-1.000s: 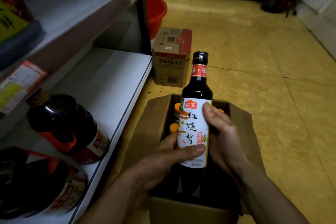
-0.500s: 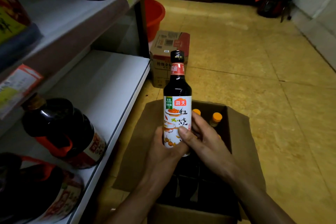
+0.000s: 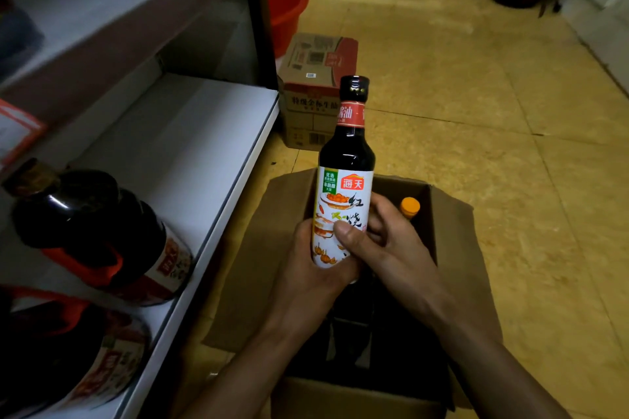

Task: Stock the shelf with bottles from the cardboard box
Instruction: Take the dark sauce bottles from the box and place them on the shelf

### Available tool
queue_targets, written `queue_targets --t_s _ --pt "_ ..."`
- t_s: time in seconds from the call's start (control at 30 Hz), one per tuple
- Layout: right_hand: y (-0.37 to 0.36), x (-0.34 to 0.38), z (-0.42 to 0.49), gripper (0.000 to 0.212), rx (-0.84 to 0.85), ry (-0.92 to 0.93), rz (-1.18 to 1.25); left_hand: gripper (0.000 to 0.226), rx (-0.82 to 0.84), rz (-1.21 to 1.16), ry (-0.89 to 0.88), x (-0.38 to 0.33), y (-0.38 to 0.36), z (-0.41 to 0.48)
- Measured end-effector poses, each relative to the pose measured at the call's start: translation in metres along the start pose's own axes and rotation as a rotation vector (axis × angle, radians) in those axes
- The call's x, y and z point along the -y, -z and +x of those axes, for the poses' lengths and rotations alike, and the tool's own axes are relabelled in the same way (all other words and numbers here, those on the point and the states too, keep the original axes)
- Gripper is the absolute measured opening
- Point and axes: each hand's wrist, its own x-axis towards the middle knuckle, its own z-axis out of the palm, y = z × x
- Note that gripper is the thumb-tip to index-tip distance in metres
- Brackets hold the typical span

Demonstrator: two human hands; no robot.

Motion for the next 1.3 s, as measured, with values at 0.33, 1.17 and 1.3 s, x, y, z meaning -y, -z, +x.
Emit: queue_targets --t_s 0.33,1.17,1.3 --pt "-0.008 0.019 -0.01 0.047 -0.096 -0.033 -0.031 0.052 -0.018 0.045 0.024 -0.012 0.001 -0.008" --pt "-0.048 0.119 -0.16 0.064 -0.09 -0.426 -0.056 0.05 -0.007 -0.109 0.401 -0.1 0.014 -0.183" --pt "-0.05 0.173 -0.175 0.064 -0.065 -0.434 -0.072 0.053 -0.007 -0.103 0.399 -0.155 0.021 -0.209"
